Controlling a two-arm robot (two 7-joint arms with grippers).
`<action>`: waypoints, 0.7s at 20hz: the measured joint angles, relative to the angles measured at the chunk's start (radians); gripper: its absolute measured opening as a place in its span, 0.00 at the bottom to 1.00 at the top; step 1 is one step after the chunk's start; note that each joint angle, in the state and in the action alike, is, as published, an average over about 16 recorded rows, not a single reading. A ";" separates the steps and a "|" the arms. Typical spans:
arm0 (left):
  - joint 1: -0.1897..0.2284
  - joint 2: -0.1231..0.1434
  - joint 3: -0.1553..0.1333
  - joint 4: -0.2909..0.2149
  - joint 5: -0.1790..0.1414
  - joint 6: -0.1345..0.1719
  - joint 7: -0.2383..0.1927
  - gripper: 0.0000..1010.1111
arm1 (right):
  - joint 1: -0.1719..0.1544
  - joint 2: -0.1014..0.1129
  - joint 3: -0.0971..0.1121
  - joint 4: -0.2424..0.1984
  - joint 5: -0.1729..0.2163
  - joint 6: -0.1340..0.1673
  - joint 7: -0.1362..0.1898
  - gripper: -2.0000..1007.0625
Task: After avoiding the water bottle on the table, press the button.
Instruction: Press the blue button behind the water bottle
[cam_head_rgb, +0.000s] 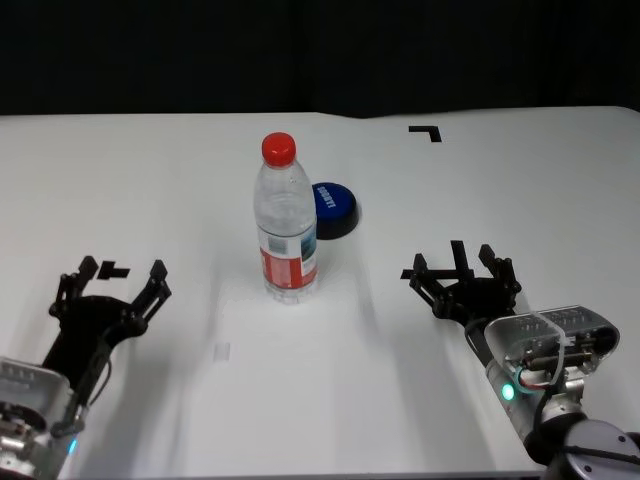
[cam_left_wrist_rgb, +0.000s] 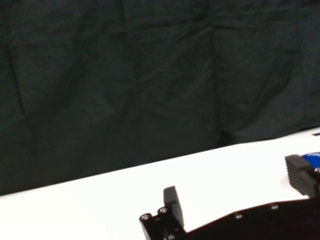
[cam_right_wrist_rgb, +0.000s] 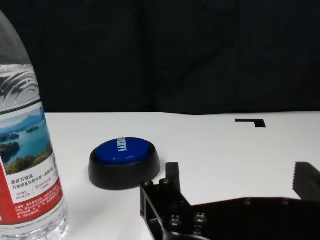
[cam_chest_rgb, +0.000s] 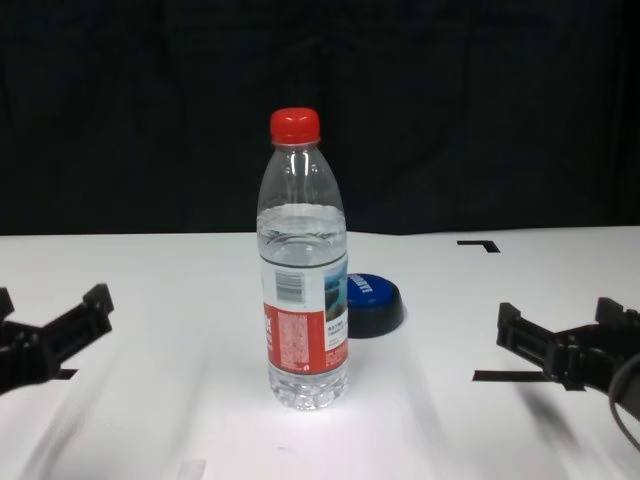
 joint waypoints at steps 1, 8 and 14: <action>0.001 -0.002 -0.001 0.003 0.001 -0.002 0.001 0.99 | 0.000 0.000 0.000 0.000 0.000 0.000 0.000 1.00; 0.006 -0.018 -0.008 0.024 0.009 -0.015 0.008 0.99 | 0.000 0.000 0.000 0.000 0.000 0.000 0.000 1.00; 0.006 -0.028 -0.009 0.032 0.016 -0.018 0.010 0.99 | 0.000 0.000 0.000 0.000 0.000 0.000 0.000 1.00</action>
